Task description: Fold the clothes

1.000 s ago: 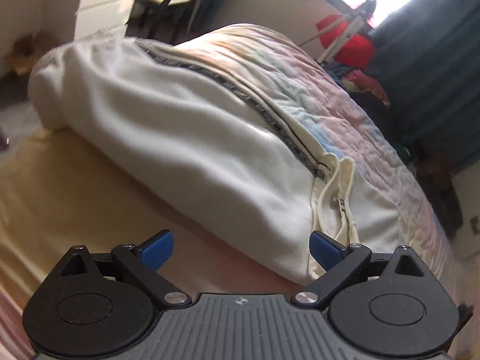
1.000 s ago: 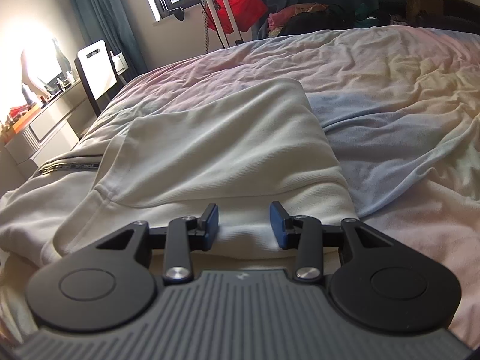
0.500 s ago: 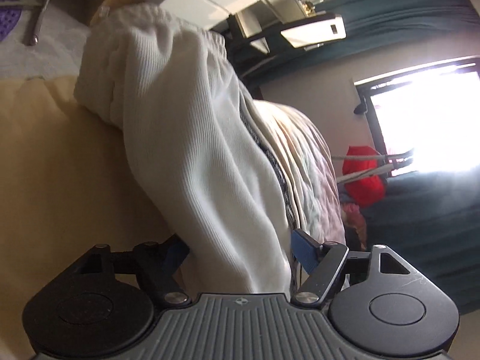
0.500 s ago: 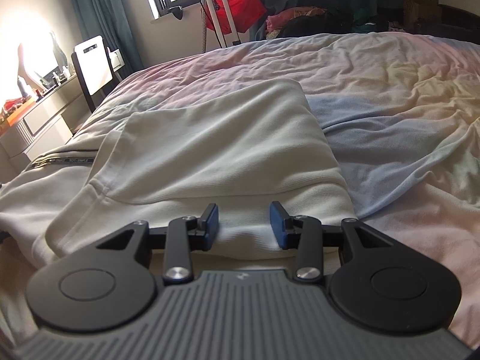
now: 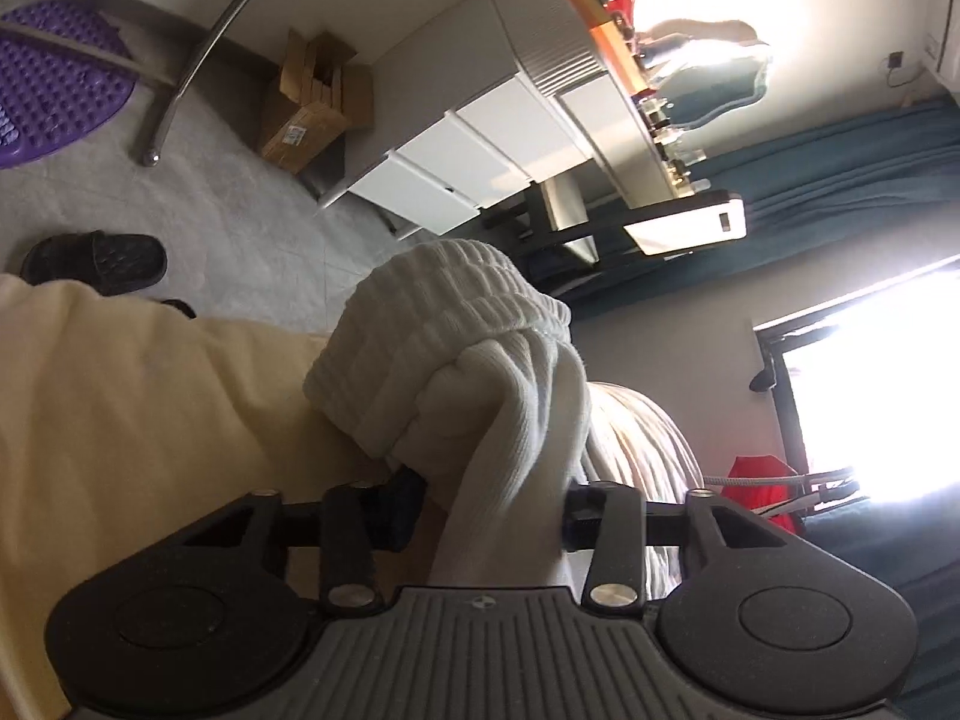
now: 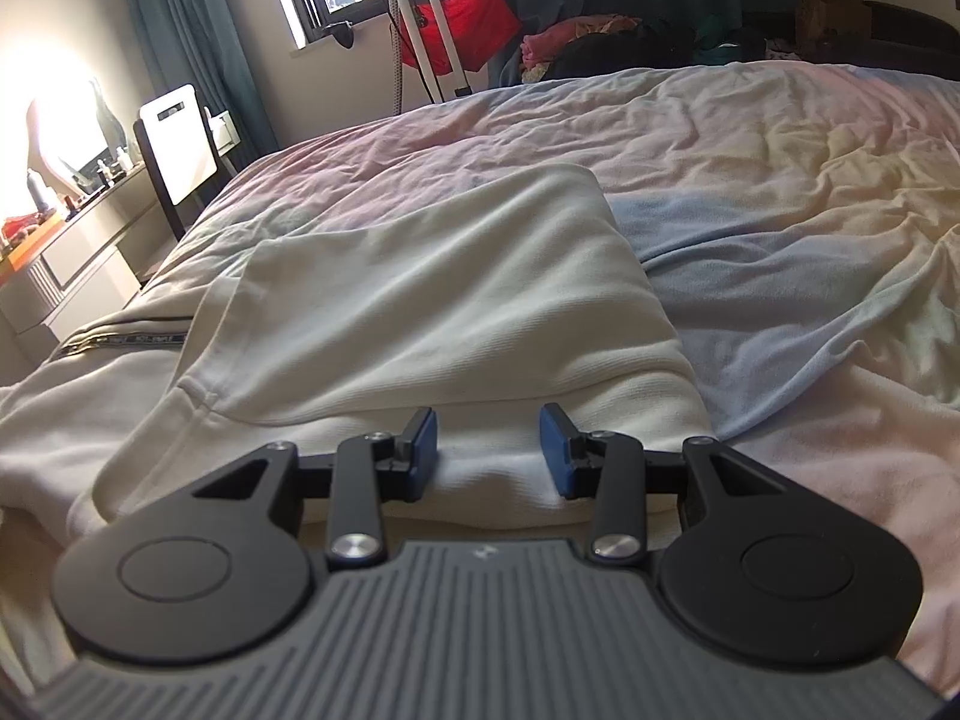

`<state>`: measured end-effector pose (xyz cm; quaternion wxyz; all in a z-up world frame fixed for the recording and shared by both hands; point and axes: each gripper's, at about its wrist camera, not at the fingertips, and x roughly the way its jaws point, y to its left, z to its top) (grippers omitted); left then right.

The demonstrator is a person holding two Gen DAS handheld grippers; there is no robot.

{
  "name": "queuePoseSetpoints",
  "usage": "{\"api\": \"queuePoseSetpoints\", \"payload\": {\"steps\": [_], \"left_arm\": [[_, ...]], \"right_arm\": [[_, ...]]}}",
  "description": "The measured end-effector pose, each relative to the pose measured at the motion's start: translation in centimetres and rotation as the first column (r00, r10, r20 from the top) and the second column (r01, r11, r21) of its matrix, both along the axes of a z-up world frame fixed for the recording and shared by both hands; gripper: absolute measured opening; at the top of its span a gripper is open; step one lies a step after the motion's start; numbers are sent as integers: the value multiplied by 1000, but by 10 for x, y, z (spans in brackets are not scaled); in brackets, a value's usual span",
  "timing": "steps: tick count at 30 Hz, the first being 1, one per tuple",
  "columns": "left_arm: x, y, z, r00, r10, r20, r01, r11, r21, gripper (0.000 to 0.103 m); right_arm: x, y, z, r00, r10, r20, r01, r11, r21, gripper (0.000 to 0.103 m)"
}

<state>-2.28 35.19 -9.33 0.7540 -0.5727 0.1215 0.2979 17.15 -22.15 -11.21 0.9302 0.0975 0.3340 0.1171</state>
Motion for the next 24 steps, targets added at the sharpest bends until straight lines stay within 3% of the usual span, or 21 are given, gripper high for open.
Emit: {"api": "queuePoseSetpoints", "payload": {"steps": [2,5,7,9,12,14,19,24], "left_arm": [[7,-4,6,1000,-13,15,12,999,41,8],[18,-31,33,999,-36,-8,37,971,237,8],[27,-55,55,998,-61,-35,70,920,386,7],[37,-80,76,995,-81,-65,103,846,524,7],[47,-121,104,990,-92,-110,142,742,655,7],[54,-149,121,989,-91,-120,149,692,707,7],[77,-224,160,989,-130,-64,132,623,771,8],[106,-331,186,975,-212,-62,156,465,871,8]], "right_arm": [[-4,2,3,999,9,35,-9,1000,-18,43],[-4,13,-1,997,62,34,-59,994,-93,43],[-3,24,-8,996,92,18,-88,983,-164,43],[-4,28,-8,995,95,33,-87,978,-191,43],[-4,16,1,997,76,29,-72,992,-107,43],[-4,3,9,998,62,22,-61,998,-28,42],[-9,-27,30,999,7,47,-11,996,93,42],[-14,-56,49,992,-79,103,66,990,126,43]]}}
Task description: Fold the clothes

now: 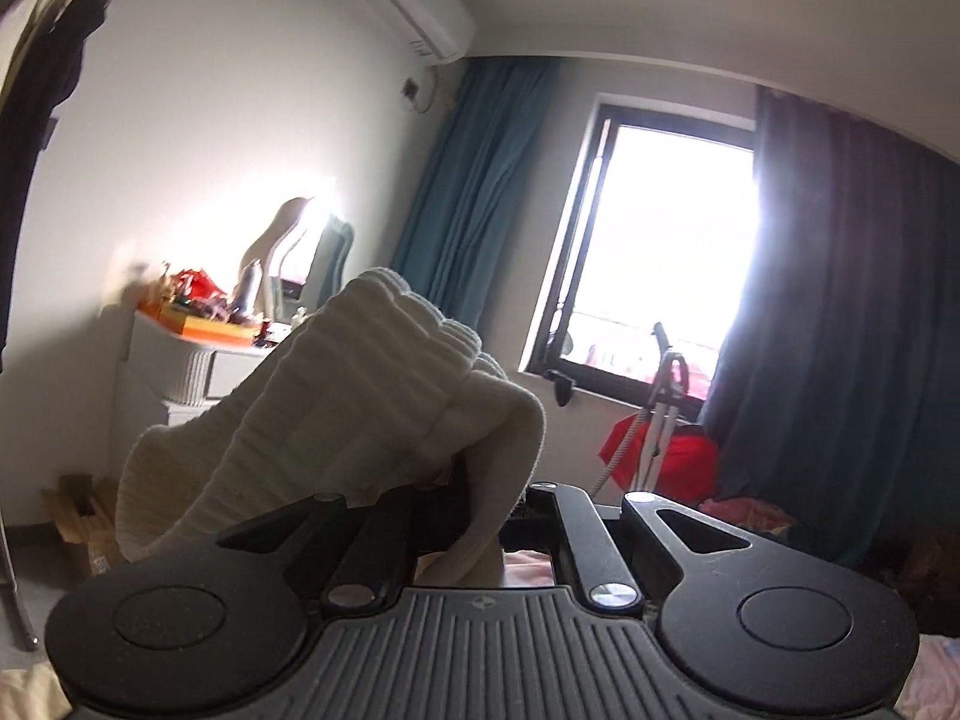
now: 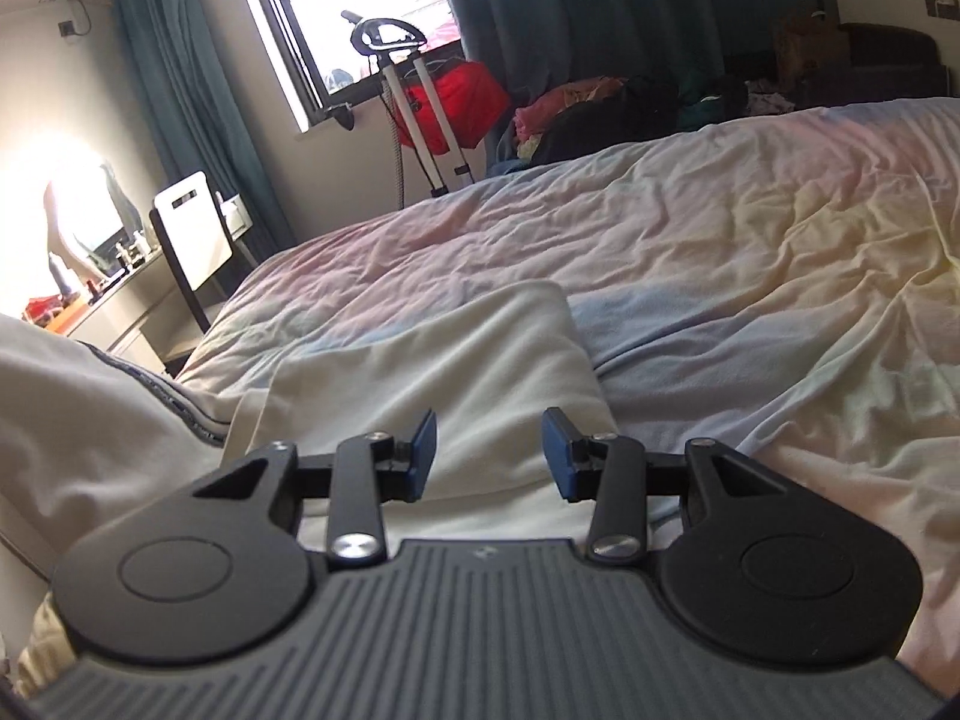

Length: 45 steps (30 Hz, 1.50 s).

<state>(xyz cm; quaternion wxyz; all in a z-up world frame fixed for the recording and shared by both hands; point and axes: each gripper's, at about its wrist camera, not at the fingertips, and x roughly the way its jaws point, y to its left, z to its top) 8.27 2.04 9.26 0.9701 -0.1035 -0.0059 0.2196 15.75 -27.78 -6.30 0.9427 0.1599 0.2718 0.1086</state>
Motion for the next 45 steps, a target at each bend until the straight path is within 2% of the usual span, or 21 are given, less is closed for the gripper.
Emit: {"api": "queuePoseSetpoints", "payload": {"steps": [3,5,9,12,16,17,18,19,21,22,24,25,26,29,33,36,37,39,41,43,45], "left_arm": [[20,-71,-4,996,-85,-13,86,990,114,8],[35,-117,-17,986,-162,-48,168,967,194,8],[61,-198,-67,937,-308,-163,346,880,326,8],[88,-232,-115,850,-417,-322,510,807,299,11],[116,-247,-163,683,-522,-512,655,748,111,21],[120,-247,-170,656,-527,-540,672,734,100,27],[122,-245,-175,635,-529,-563,687,720,99,26],[122,-243,-176,624,-524,-580,700,705,116,31],[118,-230,-173,594,-532,-603,728,675,121,49],[114,-221,-169,565,-560,-606,753,651,101,61],[101,-199,-161,496,-628,-600,808,588,53,64],[89,-187,-158,483,-634,-604,820,569,58,64],[78,-176,-155,479,-632,-610,828,557,73,64],[47,-140,-154,495,-593,-635,827,546,135,66],[19,-113,-153,560,-525,-641,794,560,236,69],[17,-96,-156,606,-508,-612,761,596,258,70],[20,-92,-159,614,-510,-602,752,608,253,70],[4,-94,-159,637,-509,-578,735,627,258,70],[-13,-97,-159,658,-508,-556,720,640,268,70],[-16,-97,-158,662,-515,-545,720,640,269,71],[-16,-96,-160,675,-503,-539,709,645,286,73]], "right_arm": [[4,-23,7,998,-57,8,56,997,47,43],[6,-39,11,996,-92,9,91,992,83,43],[5,-71,19,987,-160,29,155,977,147,43],[6,-95,17,981,-193,11,186,958,217,43],[13,-109,3,981,-188,-49,195,949,249,43],[16,-110,-3,981,-176,-76,190,943,273,43],[19,-112,-9,982,-159,-103,184,929,321,43],[22,-114,-16,982,-137,-130,177,909,377,43],[29,-114,-29,980,-87,-182,166,860,482,43],[32,-114,-35,977,-59,-205,162,831,532,45],[36,-113,-46,967,-29,-253,178,789,589,61],[38,-111,-51,961,-19,-275,189,772,607,79],[38,-109,-54,958,-11,-286,193,762,618,89],[39,-102,-60,956,6,-295,192,746,638,89],[42,-89,-64,962,8,-274,178,741,647,88],[49,-77,-71,959,-16,-284,194,766,613,87],[52,-73,-74,956,-27,-291,203,777,596,77],[57,-65,-78,954,-47,-296,211,808,551,71],[60,-56,-81,952,-67,-299,216,838,501,53],[58,-47,-73,963,-105,-246,207,874,439,40],[55,-38,-63,974,-142,-178,200,907,371,36]]}}
